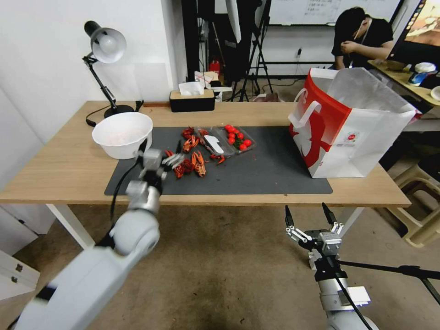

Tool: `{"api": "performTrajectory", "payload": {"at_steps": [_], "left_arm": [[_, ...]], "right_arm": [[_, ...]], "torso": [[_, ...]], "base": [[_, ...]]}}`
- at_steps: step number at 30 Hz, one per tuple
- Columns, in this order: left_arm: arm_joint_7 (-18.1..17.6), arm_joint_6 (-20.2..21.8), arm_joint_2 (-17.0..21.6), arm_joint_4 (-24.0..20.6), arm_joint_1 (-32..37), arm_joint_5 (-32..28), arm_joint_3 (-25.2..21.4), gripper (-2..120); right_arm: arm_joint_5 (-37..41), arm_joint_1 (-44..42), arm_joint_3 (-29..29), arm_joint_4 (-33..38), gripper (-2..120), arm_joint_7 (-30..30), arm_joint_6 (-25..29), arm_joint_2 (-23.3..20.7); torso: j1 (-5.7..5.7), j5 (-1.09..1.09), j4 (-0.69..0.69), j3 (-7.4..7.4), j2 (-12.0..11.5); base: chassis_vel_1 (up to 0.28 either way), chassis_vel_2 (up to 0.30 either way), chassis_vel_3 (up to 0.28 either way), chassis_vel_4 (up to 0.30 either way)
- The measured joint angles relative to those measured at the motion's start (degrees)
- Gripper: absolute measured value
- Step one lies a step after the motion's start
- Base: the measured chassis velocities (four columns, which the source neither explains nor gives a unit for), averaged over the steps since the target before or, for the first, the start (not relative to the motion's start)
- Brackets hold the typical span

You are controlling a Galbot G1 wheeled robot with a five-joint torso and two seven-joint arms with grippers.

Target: Pick up the trash from the table and place it into the takeout bag.

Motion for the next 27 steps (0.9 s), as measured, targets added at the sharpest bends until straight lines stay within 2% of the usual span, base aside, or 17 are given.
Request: {"api": "performTrajectory", "payload": {"at_steps": [2, 3, 5, 6, 9, 15, 17, 27], "left_arm": [[1.45, -0.77, -0.43, -1.92, 5.45, 0.22, -3.34, 100], [1.45, -0.77, -0.43, -1.92, 5.45, 0.22, -3.34, 100], [4.13, -2.07, -0.66, -3.08, 9.34, 0.22, -6.60, 100], [4.13, -2.07, -0.66, -3.08, 9.34, 0.22, -6.60, 100], [7.65, -4.28, -1.27, -4.94, 16.37, -0.39, -11.53, 100], [8.06, -5.20, -2.43, -6.24, 20.18, 0.17, -13.01, 100], [8.06, -6.33, -5.03, -7.08, 23.13, 1.88, -13.24, 100], [8.52, -7.68, -8.80, -6.72, 27.35, 5.21, -12.99, 100]], "right_arm": [[0.39, 0.06, 0.05, 0.15, 100, -0.33, -0.17, -0.23], [0.39, 0.06, 0.05, 0.15, 100, -0.33, -0.17, -0.23], [0.94, 0.09, 0.07, 0.48, 100, -0.60, -0.60, -0.37], [0.94, 0.09, 0.07, 0.48, 100, -0.60, -0.60, -0.37], [3.19, 0.12, 0.30, 1.52, 100, -1.23, -2.30, -0.83], [4.77, 0.08, 0.55, 2.16, 100, -1.57, -3.41, -1.18], [5.41, -0.24, 1.20, 2.47, 100, -1.62, -3.73, -1.05], [5.67, -0.06, 1.43, 2.70, 100, -1.45, -5.03, -0.74]], "torso": [[0.00, -0.02, 0.01, 0.00, 0.00], [0.00, -0.02, 0.01, 0.00, 0.00], [0.00, 0.00, -0.01, 0.00, -0.01], [0.00, 0.00, -0.01, 0.00, -0.01], [0.00, 0.00, 0.01, 0.00, -0.01], [0.00, 0.00, 0.02, 0.00, -0.01], [0.00, 0.00, -0.01, 0.01, -0.01], [0.00, -0.01, -0.01, 0.01, -0.01]], "base": [[0.000, 0.000, 0.000, 0.000], [0.000, 0.000, 0.000, 0.000], [0.000, 0.000, 0.000, 0.000], [0.000, 0.000, 0.000, 0.000], [0.000, 0.000, 0.000, 0.000], [0.000, 0.000, 0.000, 0.000], [0.000, 0.000, 0.000, 0.000], [0.000, 0.000, 0.000, 0.000]]}}
